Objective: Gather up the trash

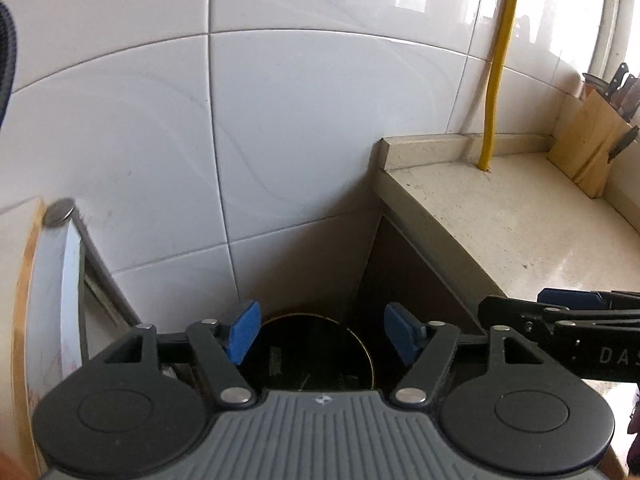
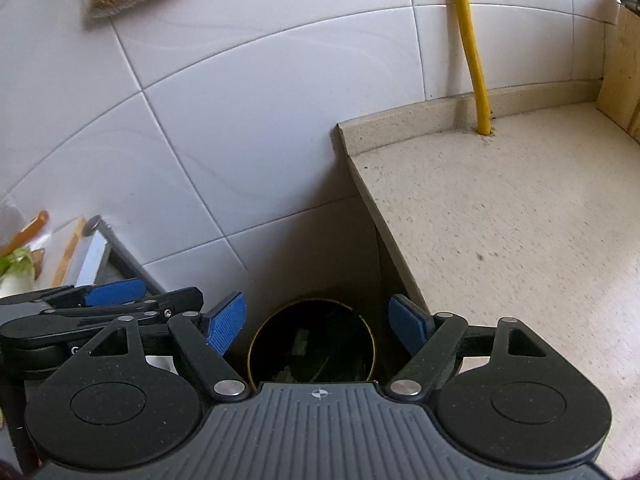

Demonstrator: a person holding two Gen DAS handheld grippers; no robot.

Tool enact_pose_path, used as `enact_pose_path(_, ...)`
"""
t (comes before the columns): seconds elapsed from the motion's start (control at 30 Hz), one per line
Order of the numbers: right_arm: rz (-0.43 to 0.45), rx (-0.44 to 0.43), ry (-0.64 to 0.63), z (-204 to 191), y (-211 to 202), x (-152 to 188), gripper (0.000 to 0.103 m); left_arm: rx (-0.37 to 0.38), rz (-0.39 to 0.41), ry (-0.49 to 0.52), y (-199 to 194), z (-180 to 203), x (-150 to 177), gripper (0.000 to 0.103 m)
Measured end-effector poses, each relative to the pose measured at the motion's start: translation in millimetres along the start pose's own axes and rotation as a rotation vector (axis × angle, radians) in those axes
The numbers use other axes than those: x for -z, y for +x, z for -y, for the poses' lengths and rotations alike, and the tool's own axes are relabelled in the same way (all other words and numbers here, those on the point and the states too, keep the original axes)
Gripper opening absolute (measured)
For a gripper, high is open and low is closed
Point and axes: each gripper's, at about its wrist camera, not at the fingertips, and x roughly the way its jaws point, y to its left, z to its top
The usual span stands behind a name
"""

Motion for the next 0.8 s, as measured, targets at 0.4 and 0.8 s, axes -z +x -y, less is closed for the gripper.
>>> enact_pose_path(0.4,0.027,-0.049,-0.028,16.4,-33.8,33.9,0.085,-0.042,0.016,-0.052,-37.6,24.0,23.9,0.087)
enact_pose_path(0.8,0.031,-0.065,-0.037,19.9,-54.4,51.5,0.086,-0.078,0.023,-0.079,-58.7,32.2,42.9,0.096)
